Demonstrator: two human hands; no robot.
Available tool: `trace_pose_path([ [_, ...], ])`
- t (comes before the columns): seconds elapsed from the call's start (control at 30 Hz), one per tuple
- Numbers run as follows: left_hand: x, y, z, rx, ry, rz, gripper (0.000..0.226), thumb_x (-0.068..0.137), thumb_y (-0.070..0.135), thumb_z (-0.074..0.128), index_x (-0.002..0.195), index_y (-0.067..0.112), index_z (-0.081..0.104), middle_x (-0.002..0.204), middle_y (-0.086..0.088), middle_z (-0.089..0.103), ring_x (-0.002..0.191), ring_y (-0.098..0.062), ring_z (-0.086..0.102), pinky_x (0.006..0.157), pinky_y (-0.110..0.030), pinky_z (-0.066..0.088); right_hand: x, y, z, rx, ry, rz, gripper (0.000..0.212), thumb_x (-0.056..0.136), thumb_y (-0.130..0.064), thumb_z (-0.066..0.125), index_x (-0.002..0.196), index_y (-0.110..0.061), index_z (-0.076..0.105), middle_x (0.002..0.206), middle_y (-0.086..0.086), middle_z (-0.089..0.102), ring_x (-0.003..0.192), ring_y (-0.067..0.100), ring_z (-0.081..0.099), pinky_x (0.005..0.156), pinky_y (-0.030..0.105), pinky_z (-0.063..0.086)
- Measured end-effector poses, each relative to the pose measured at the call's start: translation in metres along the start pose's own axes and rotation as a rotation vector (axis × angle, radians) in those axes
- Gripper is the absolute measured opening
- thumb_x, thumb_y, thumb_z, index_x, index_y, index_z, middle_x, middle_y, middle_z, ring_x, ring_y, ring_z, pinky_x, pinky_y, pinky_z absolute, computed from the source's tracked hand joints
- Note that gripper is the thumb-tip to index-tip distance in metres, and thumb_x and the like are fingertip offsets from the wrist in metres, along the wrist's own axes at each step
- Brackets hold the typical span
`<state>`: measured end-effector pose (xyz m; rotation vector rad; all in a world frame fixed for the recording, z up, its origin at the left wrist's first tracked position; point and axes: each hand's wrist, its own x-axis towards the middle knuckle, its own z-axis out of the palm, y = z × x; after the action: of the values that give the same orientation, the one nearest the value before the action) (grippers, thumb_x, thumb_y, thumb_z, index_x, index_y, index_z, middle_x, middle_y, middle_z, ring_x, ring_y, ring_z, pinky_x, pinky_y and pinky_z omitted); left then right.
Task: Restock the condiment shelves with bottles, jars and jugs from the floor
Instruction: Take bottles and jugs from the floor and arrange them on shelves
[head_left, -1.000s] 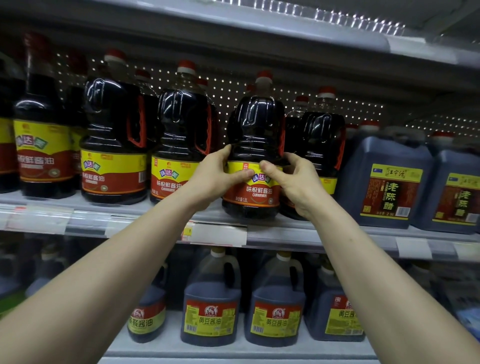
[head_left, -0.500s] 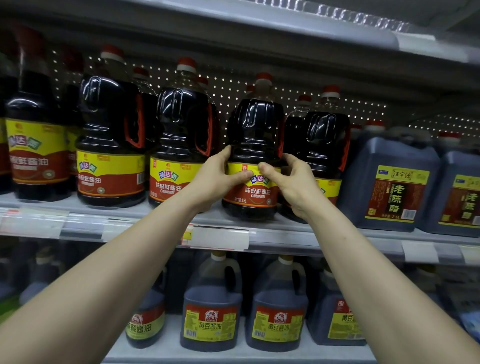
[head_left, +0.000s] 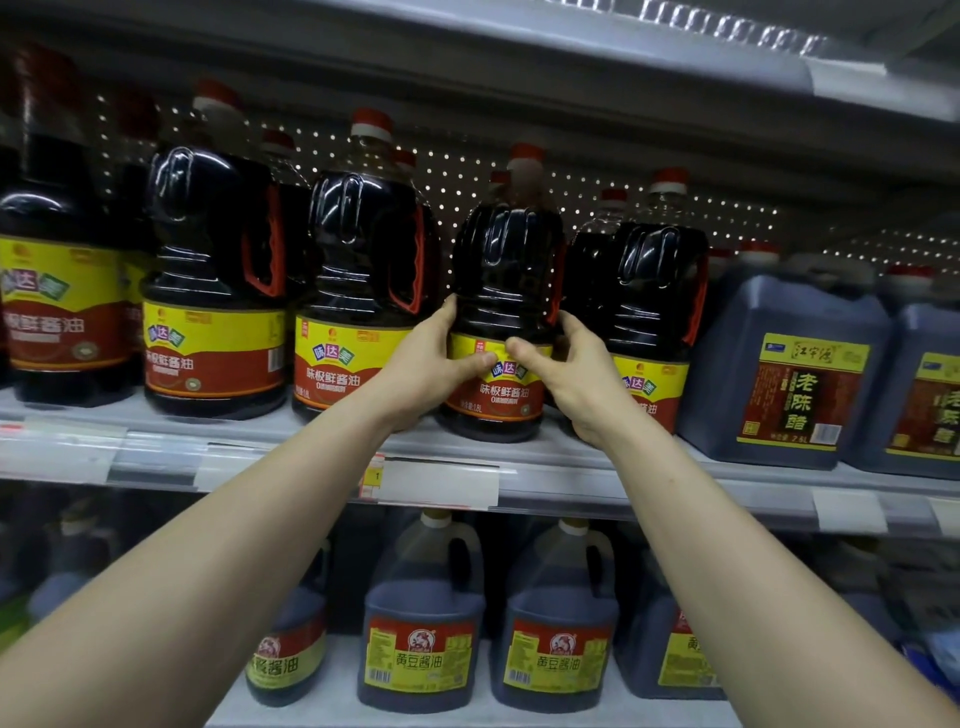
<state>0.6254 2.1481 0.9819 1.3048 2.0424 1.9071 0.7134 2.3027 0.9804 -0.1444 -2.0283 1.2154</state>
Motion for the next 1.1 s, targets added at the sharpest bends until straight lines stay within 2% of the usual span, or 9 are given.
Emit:
trace_pose_path([
  [0.1,-0.001,-0.001,0.0,0.015,0.002,0.014,0.09,0.089,0.012,0.07,0.158,0.018,0.013,0.155,-0.005,0.038,0.133,-0.02,0.048,0.108,-0.043,0.046,-0.002,-0.002,0.0,-0.027,-0.001,-0.003,0.06,0.087,-0.037,0.074,0.14,-0.027,0.048,0.115,-0.018,0.059,0.12,0.016,0.058,0.1,0.046,0.053],
  [0.23,-0.004,-0.002,-0.002,0.025,0.001,0.026,0.09,0.088,0.015,0.071,0.158,0.018,0.014,0.154,-0.004,0.041,0.131,-0.019,0.05,0.107,-0.043,0.047,-0.006,-0.005,-0.002,-0.047,0.001,0.0,0.058,0.087,-0.037,0.074,0.139,-0.026,0.05,0.131,-0.005,0.061,0.121,0.019,0.058,0.101,0.046,0.053],
  [0.4,-0.01,0.002,-0.005,0.038,-0.007,0.042,0.09,0.086,0.016,0.074,0.157,0.016,0.019,0.152,-0.004,0.044,0.131,-0.018,0.051,0.107,-0.042,0.047,-0.014,-0.012,-0.004,-0.028,0.006,0.009,0.052,0.088,-0.034,0.075,0.133,-0.026,0.053,0.126,-0.005,0.063,0.118,0.016,0.06,0.1,0.043,0.054],
  [0.53,-0.014,0.003,-0.007,0.045,-0.014,0.05,0.088,0.086,0.016,0.074,0.157,0.017,0.02,0.15,-0.003,0.046,0.13,-0.018,0.052,0.107,-0.043,0.047,-0.02,-0.017,-0.003,-0.033,0.025,0.003,0.049,0.088,-0.033,0.075,0.131,-0.029,0.052,0.113,-0.015,0.062,0.111,0.011,0.061,0.091,0.031,0.055],
  [0.73,-0.014,0.006,-0.006,0.076,-0.032,0.039,0.086,0.09,0.018,0.07,0.158,0.021,0.016,0.152,-0.003,0.043,0.129,-0.021,0.052,0.105,-0.046,0.049,-0.027,-0.023,0.002,-0.034,0.053,0.048,0.053,0.091,-0.032,0.071,0.139,-0.023,0.05,0.131,-0.001,0.062,0.119,0.018,0.061,0.1,0.043,0.054],
  [0.9,-0.017,0.008,-0.003,0.111,0.006,0.014,0.088,0.09,0.019,0.069,0.157,0.021,0.012,0.156,-0.005,0.037,0.135,-0.024,0.045,0.107,-0.047,0.046,-0.034,-0.029,0.006,-0.067,0.082,0.079,0.055,0.093,-0.033,0.069,0.142,-0.02,0.048,0.134,0.001,0.06,0.121,0.021,0.059,0.101,0.046,0.053],
  [1.1,-0.021,0.01,0.0,0.141,0.021,0.007,0.091,0.089,0.019,0.07,0.158,0.022,0.011,0.154,-0.004,0.04,0.133,-0.023,0.048,0.107,-0.046,0.046,-0.041,-0.033,0.003,-0.151,0.083,0.072,0.059,0.095,-0.032,0.067,0.148,-0.02,0.042,0.14,0.002,0.057,0.125,0.021,0.056,0.103,0.047,0.051],
])
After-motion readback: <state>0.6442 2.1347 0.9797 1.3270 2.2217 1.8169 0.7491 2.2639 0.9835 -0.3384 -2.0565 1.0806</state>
